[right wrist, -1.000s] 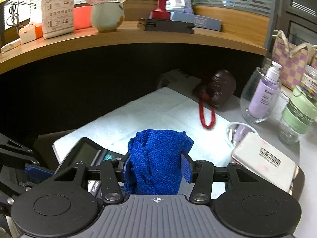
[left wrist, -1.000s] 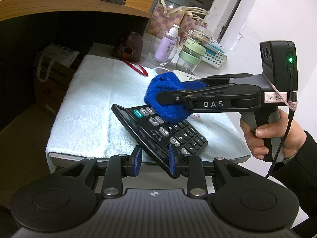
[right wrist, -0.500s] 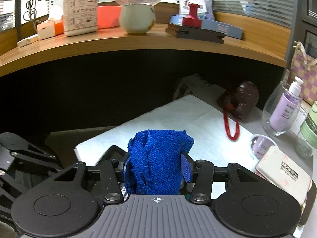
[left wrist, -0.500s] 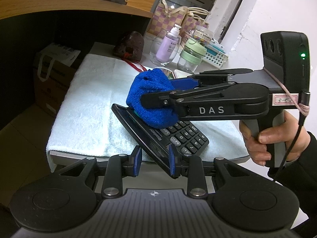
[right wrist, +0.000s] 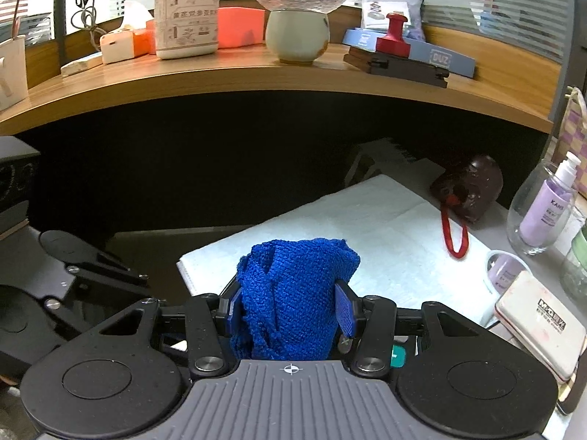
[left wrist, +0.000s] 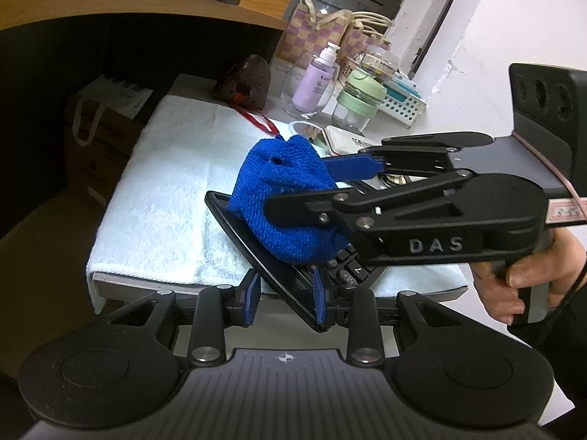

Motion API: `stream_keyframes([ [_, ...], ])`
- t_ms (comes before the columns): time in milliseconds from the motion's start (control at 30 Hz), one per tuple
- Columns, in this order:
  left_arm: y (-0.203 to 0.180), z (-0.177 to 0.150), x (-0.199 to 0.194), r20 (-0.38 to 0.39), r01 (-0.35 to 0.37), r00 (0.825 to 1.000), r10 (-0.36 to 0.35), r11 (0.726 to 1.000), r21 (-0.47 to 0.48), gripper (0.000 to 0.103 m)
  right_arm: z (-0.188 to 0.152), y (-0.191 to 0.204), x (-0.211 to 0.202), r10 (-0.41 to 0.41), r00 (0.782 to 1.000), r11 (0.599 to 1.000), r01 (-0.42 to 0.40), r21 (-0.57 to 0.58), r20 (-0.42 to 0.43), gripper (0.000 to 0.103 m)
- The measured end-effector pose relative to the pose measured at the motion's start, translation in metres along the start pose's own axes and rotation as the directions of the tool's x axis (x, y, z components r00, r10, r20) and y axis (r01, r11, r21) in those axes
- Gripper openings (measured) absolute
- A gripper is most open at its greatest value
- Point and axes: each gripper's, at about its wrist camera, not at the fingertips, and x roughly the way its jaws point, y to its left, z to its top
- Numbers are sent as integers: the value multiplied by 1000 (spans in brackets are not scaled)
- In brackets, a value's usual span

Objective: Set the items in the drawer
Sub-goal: 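Wipe the calculator keypad again with the right tool while the left tool holds it tilted, then lift the calculator upright with the left tool while the right tool withdraws the cloth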

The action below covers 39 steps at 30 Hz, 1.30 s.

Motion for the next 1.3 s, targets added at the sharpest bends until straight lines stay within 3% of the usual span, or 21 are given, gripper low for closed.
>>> stream_keyframes([
  [900,-8,-3,6,-32,57,998,-58,998,-1,50,-24,-9,-27,-3,1000,999,3,43,-11,53],
  [1033,-7,-3,5,-25,54,998,-54,999,-1,51,-26,-10,-30,-30,999,999,31,32,-14,53],
  [1300,-1,1,-5,2,27,1000,-27,1000,7,51,-39,-26,-35,-175,984,984,175,20,-42,53],
])
